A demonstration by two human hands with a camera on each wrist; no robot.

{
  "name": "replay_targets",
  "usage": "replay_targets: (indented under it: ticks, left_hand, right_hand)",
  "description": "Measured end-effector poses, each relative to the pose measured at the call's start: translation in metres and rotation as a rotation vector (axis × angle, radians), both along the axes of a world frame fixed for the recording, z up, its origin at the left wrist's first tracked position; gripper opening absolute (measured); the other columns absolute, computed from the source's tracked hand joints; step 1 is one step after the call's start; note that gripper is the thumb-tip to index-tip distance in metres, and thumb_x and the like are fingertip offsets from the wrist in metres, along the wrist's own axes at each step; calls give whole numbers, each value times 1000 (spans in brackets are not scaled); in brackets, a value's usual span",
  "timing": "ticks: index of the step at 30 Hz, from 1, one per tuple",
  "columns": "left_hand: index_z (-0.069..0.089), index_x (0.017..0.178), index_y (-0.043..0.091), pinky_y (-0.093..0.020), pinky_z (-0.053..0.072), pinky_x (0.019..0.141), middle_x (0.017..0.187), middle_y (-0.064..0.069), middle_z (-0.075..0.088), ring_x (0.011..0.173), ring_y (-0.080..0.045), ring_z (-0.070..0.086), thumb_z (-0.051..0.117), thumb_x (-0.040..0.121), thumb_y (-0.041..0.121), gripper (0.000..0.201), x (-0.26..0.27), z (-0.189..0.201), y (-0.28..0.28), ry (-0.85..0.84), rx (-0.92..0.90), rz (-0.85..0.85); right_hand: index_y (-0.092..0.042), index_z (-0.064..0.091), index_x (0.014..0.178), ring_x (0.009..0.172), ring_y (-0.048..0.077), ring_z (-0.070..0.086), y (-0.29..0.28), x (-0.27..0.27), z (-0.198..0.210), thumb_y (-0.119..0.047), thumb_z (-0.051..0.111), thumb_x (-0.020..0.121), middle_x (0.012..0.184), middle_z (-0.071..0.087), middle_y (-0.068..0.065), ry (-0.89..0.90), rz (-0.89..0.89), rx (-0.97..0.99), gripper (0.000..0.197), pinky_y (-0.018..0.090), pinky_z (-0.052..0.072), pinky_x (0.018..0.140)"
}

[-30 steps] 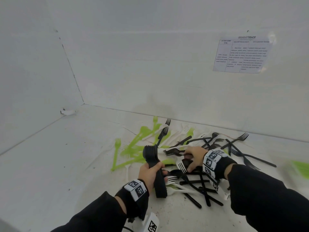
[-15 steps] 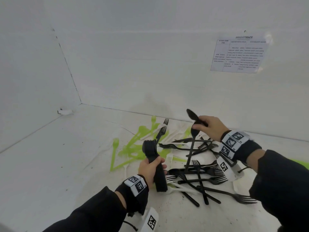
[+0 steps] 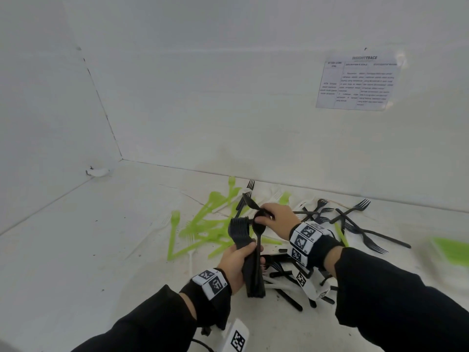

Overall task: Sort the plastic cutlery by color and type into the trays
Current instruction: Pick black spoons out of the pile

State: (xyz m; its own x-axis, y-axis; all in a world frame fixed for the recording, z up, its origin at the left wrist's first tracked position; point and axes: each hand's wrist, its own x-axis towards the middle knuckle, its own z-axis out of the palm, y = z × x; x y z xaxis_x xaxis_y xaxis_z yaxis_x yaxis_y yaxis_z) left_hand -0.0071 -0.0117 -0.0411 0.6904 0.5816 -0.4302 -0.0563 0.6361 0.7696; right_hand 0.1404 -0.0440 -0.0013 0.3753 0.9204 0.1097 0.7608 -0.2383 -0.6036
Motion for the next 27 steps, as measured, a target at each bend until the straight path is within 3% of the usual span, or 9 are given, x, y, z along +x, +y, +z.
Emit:
replay_targets:
  ticks: [3, 6, 8, 10, 13, 16, 18, 22, 27]
  left_hand:
    - [56, 87, 2, -25, 52, 48, 76, -9, 62, 49, -17, 61, 53, 92, 6, 8, -2, 0, -2, 8, 37, -23]
    - [57, 87, 2, -25, 53, 49, 76, -10, 61, 53, -19, 60, 53, 92, 4, 6, -1, -2, -3, 20, 40, 35]
    - [57, 91, 1, -27, 52, 52, 77, -10, 61, 62, -22, 58, 54, 92, 4, 5, 1, -6, 0, 56, 75, 102]
    - [60, 92, 1, -31, 51, 61, 79, -12, 62, 68, -23, 58, 56, 91, 4, 5, 2, -12, 5, 99, 133, 172]
    - [62, 91, 3, -40, 53, 76, 88, -18, 65, 77, -28, 62, 57, 90, 2, 5, 2, -17, 8, 121, 186, 217]
    - [60, 95, 1, -36, 54, 70, 85, -17, 65, 72, -28, 62, 55, 91, 2, 7, 2, -16, 7, 101, 193, 202]
    - [60, 101, -1, -39, 53, 76, 88, -18, 65, 80, -31, 63, 56, 90, 2, 12, 1, -15, 9, 111, 210, 202]
    - [61, 107, -1, -42, 53, 85, 100, -21, 66, 89, -32, 64, 57, 89, 3, 18, 0, -15, 11, 116, 220, 196]
    - [55, 116, -6, -49, 49, 93, 112, -26, 62, 102, -37, 61, 50, 93, 0, 24, -4, -14, 11, 77, 149, 186]
  right_hand:
    - [-7, 60, 115, 85, 13, 49, 1, -9, -1, -22, 63, 87, 93, 59, 7, 60, -8, -5, 32, 17, 33, 65]
    - [-6, 37, 139, 110, 22, 46, 2, -23, -9, -21, 44, 98, 117, 46, 13, 16, -48, -118, 45, 20, 29, 90]
    - [-3, 35, 139, 120, 28, 43, -2, -31, -14, -15, 31, 101, 128, 41, 18, 18, -108, -138, 40, 20, 26, 95]
    - [-2, 49, 127, 118, 31, 48, -6, -38, -19, -11, 32, 100, 122, 49, 19, 49, -156, -161, 33, 25, 32, 95]
    - [-4, 64, 102, 104, 30, 59, -9, -48, -27, -19, 42, 97, 94, 60, 16, 167, -172, -264, 26, 26, 40, 75]
    - [-8, 65, 111, 97, 27, 62, -9, -49, -30, -21, 51, 93, 95, 67, 14, 219, -215, -217, 26, 28, 47, 83]
    - [-10, 63, 119, 99, 26, 64, -11, -50, -25, -20, 56, 90, 100, 70, 14, 255, -245, -129, 31, 33, 48, 92]
    - [-5, 69, 107, 95, 29, 64, -14, -55, -19, -19, 56, 90, 98, 70, 17, 271, -175, -52, 25, 42, 50, 89]
    - [-9, 71, 103, 86, 23, 68, -14, -58, -23, -22, 70, 81, 80, 66, 3, 396, -266, 42, 25, 39, 56, 83]
